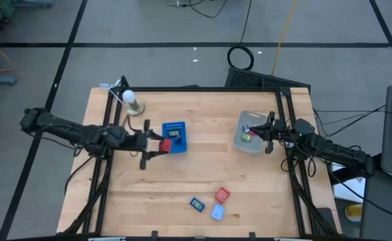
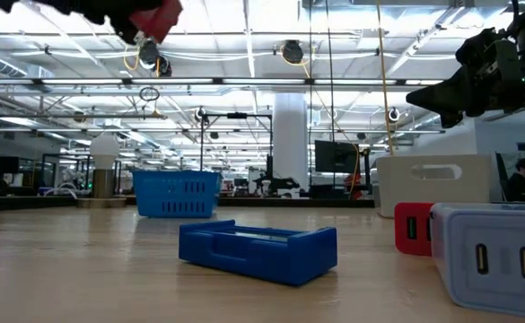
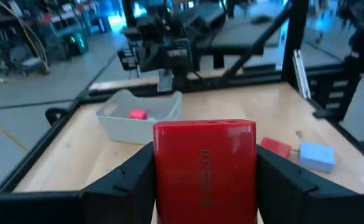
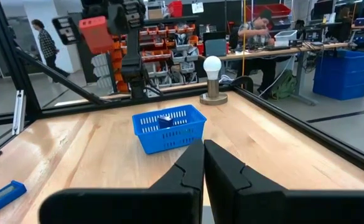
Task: Pick & Place Office items
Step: Put the top red charger adapter into the white bin
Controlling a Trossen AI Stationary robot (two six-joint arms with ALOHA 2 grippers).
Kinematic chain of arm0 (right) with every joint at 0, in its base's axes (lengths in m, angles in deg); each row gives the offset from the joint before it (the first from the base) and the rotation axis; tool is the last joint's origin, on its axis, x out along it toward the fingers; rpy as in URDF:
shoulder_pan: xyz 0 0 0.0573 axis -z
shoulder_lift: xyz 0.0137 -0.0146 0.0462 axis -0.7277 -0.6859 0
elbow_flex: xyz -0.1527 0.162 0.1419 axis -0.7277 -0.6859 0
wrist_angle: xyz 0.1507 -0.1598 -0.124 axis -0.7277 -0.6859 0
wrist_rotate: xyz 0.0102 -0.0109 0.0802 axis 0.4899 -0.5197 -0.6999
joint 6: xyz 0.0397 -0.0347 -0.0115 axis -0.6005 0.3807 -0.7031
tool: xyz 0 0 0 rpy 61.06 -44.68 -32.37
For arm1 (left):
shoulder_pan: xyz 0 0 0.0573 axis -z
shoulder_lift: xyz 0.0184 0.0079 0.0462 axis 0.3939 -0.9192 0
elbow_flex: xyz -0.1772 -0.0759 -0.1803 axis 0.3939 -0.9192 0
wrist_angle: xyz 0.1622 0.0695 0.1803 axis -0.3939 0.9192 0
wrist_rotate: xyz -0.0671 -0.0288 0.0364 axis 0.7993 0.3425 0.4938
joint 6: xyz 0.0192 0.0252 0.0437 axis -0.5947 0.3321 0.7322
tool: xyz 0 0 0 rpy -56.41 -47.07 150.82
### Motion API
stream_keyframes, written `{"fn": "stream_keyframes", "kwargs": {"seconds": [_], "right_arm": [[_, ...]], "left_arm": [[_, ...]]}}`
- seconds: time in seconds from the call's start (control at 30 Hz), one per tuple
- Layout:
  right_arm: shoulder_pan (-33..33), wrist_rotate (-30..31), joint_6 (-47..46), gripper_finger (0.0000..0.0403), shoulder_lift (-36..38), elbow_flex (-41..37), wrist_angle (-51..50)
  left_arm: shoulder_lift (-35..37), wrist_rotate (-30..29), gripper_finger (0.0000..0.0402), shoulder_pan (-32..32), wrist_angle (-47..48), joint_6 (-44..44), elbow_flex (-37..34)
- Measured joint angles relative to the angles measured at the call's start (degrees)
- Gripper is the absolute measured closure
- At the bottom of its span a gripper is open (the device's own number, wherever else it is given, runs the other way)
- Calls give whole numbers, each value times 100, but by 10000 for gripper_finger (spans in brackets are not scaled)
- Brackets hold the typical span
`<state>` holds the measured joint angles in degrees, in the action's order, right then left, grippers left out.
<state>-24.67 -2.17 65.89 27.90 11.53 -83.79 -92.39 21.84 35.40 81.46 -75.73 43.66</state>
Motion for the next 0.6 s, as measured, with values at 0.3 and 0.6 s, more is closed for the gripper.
{"fn": "stream_keyframes", "kwargs": {"seconds": [0.3, 0.6], "right_arm": [[0, 7, 1, 399, 2, 0, 22], [0, 7, 0, 399, 4, 0, -93]], "left_arm": [[1242, -742, 194, -3, -252, -55, -920], [1728, -980, 194, -7, -254, -45, -1377]]}}
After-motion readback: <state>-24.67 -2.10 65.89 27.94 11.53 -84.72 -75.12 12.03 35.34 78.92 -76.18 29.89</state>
